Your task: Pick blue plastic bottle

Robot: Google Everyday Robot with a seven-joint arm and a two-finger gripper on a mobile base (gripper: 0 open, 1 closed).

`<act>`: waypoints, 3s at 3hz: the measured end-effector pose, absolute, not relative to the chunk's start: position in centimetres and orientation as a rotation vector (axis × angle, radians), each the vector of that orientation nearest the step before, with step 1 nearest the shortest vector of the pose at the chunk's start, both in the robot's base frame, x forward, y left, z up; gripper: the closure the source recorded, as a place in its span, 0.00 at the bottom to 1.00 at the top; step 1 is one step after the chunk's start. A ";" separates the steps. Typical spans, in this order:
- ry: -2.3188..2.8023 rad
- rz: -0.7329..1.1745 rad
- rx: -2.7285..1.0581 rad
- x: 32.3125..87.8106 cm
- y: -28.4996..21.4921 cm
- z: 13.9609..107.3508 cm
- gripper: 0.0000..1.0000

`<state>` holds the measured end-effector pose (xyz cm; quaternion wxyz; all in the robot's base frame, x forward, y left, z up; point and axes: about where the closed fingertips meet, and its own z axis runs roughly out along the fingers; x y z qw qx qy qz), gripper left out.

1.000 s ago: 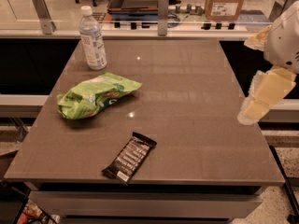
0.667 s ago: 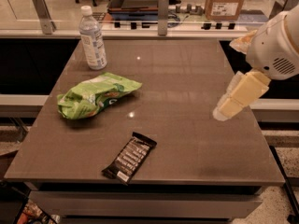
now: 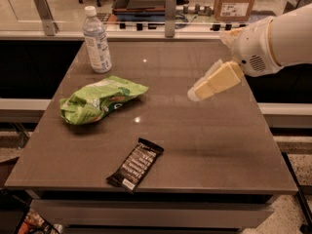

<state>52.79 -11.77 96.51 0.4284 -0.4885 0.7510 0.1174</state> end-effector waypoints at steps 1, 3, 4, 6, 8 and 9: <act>1.814 0.408 -1.139 56.4 -8.3 95.7 0.00; 1.811 0.419 -1.121 56.7 -8.0 95.5 0.00; 1.810 0.420 -1.120 56.7 -8.0 95.5 0.00; 1.637 0.570 -1.142 61.8 2.5 95.2 0.00; 1.533 0.695 -1.089 65.8 9.5 94.5 0.00; 1.505 0.751 -1.026 67.9 11.8 94.1 0.00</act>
Offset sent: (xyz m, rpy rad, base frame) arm 0.0270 0.0262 -0.0063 0.0997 -0.0067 0.0082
